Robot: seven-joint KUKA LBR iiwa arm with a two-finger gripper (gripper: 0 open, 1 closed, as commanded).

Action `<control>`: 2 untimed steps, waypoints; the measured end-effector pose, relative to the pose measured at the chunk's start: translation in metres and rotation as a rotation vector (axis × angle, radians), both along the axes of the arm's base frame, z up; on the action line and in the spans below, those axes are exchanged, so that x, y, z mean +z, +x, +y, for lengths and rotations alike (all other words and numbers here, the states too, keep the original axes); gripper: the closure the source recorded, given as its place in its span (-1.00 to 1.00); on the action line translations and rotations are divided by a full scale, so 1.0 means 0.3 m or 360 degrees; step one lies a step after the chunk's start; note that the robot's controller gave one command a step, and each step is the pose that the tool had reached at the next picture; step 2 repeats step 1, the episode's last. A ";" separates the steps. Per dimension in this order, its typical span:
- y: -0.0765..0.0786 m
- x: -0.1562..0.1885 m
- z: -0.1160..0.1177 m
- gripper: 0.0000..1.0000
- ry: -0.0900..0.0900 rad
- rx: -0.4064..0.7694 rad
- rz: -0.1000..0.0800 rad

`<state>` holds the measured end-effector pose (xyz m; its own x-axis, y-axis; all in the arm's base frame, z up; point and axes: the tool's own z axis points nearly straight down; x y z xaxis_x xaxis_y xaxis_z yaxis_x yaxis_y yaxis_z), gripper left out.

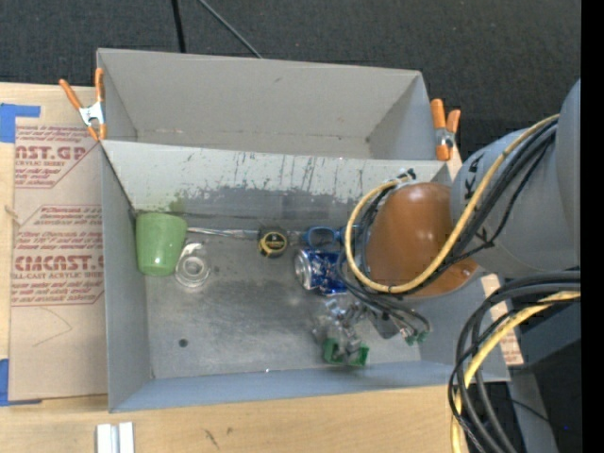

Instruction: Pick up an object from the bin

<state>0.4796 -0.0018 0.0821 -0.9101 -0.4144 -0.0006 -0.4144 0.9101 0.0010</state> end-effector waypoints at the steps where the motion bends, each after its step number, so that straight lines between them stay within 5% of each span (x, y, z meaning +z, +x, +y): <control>1: 0.125 0.445 -0.055 1.00 -0.0003 0.0032 -0.0017; 2: 0.125 0.445 -0.055 1.00 -0.0003 0.0032 -0.0017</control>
Offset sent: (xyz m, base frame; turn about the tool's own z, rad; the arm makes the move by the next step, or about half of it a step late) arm 0.0348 -0.0165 0.1291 -0.0220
